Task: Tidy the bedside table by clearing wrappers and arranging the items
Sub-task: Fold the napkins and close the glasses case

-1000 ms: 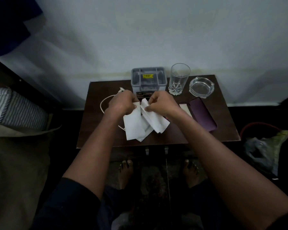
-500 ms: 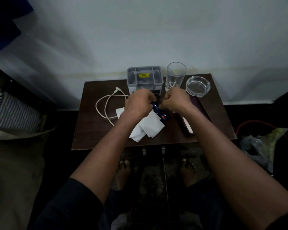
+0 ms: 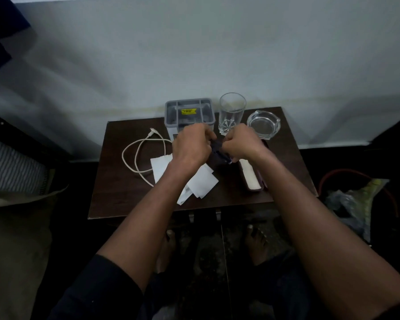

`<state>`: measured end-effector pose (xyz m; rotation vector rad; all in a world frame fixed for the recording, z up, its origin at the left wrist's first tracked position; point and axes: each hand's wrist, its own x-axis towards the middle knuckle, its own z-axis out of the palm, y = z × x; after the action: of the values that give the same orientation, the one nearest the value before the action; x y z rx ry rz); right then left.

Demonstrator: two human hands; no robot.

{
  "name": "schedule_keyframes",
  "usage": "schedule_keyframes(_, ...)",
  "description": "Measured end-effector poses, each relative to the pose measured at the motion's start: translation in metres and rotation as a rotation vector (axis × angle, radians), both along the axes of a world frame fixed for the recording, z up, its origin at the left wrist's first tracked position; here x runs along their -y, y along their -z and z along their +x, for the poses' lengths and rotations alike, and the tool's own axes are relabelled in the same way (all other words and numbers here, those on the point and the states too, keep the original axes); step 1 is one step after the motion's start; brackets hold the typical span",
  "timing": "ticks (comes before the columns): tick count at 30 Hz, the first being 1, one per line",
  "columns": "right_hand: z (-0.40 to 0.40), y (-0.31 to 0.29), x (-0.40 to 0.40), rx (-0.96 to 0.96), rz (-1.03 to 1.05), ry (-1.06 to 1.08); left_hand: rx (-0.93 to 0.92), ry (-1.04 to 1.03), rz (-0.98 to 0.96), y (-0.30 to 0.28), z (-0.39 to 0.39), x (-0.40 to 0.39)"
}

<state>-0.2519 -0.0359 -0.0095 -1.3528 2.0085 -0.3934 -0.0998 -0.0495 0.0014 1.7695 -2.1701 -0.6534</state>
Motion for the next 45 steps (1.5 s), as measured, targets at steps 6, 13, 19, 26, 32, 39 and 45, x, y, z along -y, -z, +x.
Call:
schedule_keyframes(6,-0.039,-0.009,-0.012,0.174,0.038,0.074,-0.239,-0.090,-0.102,0.005,-0.015,0.001)
schedule_keyframes(13,-0.058,-0.013,-0.028,0.247,0.122,0.048,-0.627,-0.090,0.387,0.012,-0.041,-0.009)
schedule_keyframes(19,-0.075,-0.019,-0.037,0.391,0.185,0.102,-0.820,-0.091,0.545,0.017,-0.068,-0.019)
schedule_keyframes(26,-0.107,-0.006,-0.042,-0.311,0.067,0.252,-0.523,-0.060,0.535,0.035,-0.078,-0.022)
schedule_keyframes(32,-0.084,0.007,-0.041,-0.194,0.190,0.089,-0.272,-0.070,0.471,0.036,-0.081,-0.020)
schedule_keyframes(39,-0.073,0.001,-0.037,-0.213,0.142,0.061,-0.159,-0.158,0.388,0.039,-0.076,-0.014)
schedule_keyframes(45,-0.072,0.002,-0.035,-0.215,0.107,0.055,-0.092,-0.123,0.332,0.044,-0.073,-0.012)
